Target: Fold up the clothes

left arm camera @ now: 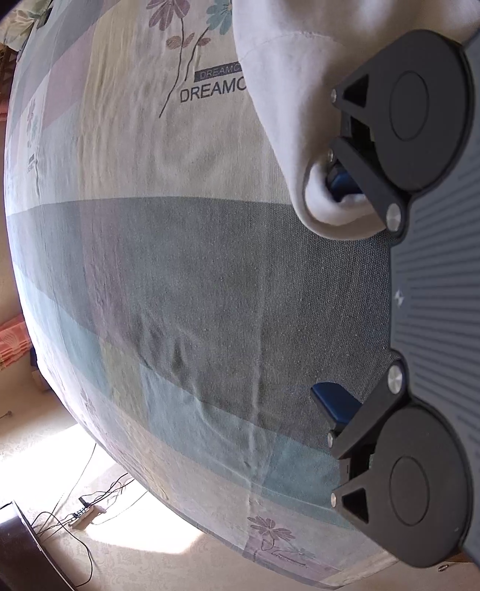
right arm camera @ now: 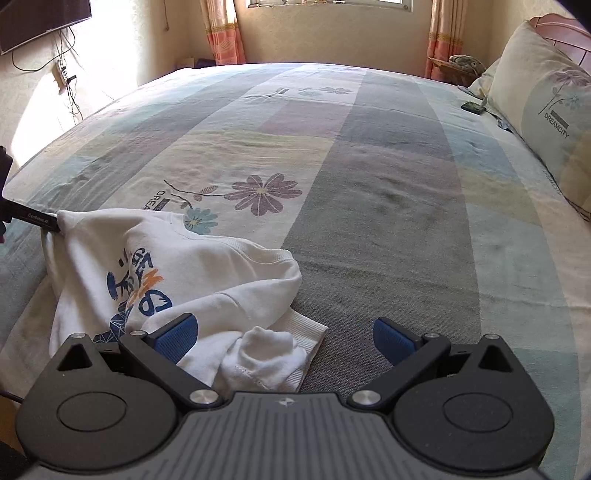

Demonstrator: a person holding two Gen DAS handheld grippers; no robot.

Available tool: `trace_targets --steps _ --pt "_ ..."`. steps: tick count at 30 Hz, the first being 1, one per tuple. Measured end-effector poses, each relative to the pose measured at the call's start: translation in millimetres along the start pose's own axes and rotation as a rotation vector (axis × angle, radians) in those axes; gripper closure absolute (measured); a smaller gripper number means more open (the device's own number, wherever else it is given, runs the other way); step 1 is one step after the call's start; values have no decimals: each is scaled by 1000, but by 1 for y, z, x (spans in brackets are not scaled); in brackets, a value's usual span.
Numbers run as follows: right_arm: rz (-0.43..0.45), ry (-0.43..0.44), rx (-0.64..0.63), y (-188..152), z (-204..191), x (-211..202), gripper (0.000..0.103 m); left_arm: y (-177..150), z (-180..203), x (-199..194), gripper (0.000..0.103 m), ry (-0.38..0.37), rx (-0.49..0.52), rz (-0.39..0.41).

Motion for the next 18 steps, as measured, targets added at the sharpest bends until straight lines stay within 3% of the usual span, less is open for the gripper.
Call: trace_targets --steps 3,6,13,18 --pt "-75 33 -109 -5 -26 9 0 0 0 -1 5 -16 3 16" --pt "-140 -108 -153 -15 -20 21 0 0 -1 -6 5 -46 12 34" --pt "-119 -340 107 -20 50 2 0 -4 3 -15 5 -106 67 70" --pt "-147 -250 27 -22 18 16 0 -5 9 -12 5 -134 96 71"
Point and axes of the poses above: each gripper's, at about its wrist camera, not at the fingertips, and x roughly the way its jaws point, z to its right, y to its top, the point moved 3 cm from there along x, roughly the way its jaws point, and after that the axes turned 7 degrees about y, right-handed, at the moved point
